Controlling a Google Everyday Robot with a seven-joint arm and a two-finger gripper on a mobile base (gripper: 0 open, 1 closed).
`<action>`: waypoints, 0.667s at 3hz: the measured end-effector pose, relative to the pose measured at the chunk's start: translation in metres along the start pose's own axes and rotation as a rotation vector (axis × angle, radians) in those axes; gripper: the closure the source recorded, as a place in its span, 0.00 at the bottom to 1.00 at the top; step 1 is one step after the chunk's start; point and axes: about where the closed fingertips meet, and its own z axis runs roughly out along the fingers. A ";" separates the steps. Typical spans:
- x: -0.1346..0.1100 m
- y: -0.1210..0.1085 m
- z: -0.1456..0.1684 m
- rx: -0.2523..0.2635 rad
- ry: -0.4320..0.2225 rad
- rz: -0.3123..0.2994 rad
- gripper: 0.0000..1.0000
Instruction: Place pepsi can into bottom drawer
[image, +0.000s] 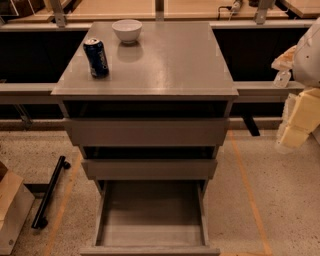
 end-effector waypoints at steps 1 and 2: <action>-0.001 -0.001 -0.001 0.004 -0.004 -0.001 0.00; -0.029 -0.018 0.007 0.005 -0.105 -0.023 0.00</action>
Offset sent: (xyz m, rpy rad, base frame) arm 0.0688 0.0653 0.0074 0.2559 -0.0796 0.1318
